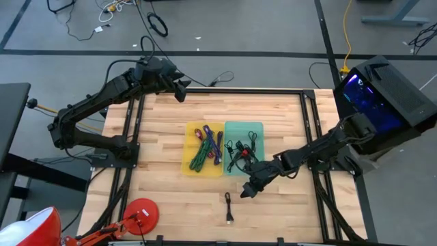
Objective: Pick & Place USB Port
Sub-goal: Put the black charger cable into the green bin
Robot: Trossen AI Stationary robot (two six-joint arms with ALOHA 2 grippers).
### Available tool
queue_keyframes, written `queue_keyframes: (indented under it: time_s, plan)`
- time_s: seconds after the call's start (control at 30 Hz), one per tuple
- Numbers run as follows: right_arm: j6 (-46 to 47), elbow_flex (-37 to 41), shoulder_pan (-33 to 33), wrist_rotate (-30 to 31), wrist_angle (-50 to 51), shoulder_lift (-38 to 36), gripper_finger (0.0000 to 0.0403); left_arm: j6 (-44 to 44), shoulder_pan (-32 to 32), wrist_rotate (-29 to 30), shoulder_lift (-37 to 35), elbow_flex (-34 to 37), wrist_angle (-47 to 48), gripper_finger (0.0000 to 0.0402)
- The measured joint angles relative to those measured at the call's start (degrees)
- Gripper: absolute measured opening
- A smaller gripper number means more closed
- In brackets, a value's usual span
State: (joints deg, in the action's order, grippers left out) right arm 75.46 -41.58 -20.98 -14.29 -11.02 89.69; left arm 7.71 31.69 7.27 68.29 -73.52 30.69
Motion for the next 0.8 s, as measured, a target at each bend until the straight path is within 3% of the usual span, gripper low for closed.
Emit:
queue_keyframes:
  time_s: [0.27, 0.43, 0.5, 0.67, 0.8]
  plan:
    - [-7.3, 0.0, 1.0, -0.9, -0.1, 0.0, 0.0114, 0.6, -0.1, 0.0, 0.0, 0.0, 0.1, 0.0220]
    - [-4.9, 0.0, 0.8, -1.0, -1.2, 0.1, 0.0114, 0.6, -0.1, 0.0, 0.0, 0.0, 0.1, 0.0220]
    - [-2.4, -0.2, 0.2, 1.9, -1.6, 0.1, 0.0113, 0.6, -0.1, -0.6, 0.0, 0.0, 0.3, 0.0220]
    - [0.9, -6.6, -2.0, 13.0, 2.7, 2.4, 0.0113, -0.8, -0.1, -2.2, 0.0, 0.0, 1.9, 0.0220]
    - [2.6, -14.5, -2.4, 10.0, 8.2, 9.7, 0.0106, -2.8, -0.1, -2.2, 0.0, 0.0, 2.7, 0.0220]
